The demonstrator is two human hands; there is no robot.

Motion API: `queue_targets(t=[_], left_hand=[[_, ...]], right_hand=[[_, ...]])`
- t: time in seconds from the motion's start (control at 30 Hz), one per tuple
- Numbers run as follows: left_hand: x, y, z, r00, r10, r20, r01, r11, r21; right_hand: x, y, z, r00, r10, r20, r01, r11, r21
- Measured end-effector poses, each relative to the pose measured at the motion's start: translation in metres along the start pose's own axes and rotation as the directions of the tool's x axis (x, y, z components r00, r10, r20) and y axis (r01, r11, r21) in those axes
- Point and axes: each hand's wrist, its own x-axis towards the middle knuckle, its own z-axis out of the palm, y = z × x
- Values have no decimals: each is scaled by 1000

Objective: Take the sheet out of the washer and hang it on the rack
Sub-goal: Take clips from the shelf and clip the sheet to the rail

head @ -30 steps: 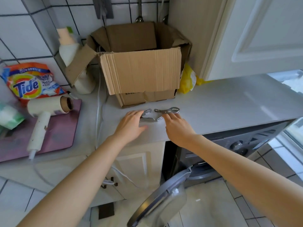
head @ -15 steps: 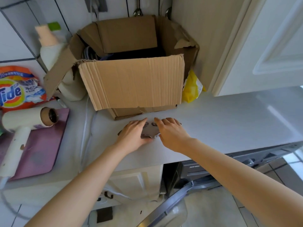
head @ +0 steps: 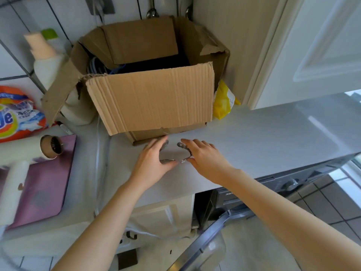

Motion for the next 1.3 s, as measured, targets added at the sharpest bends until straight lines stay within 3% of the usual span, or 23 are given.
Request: queue_targets(t=[0.13, 0.3, 0.5, 0.8, 0.97, 1.3], left_hand=[[-13, 14, -15, 991, -67, -115, 49, 987, -156], [-43, 33, -30, 968, -160, -195, 109, 962, -249], [-89, 44, -37, 970, -201, -135, 130, 903, -410], [-144, 40, -36, 992, -128, -16, 108, 890, -443], [-169, 45, -26, 993, -62, 96, 101, 867, -487], [-215, 104, 7, 937, 224, 268, -98, 905, -415]], right_hand=[[-18, -17, -15, 992, 83, -95, -53, 957, 284], [-53, -39, -28, 955, 257, -150, -156, 863, 480], [-104, -75, -32, 885, 445, -135, -247, 697, 673], [-177, -123, -32, 717, 687, -121, -423, 567, 707], [-222, -145, -26, 579, 807, -117, -496, 462, 735], [-325, -168, -30, 329, 917, -225, -572, 383, 725]])
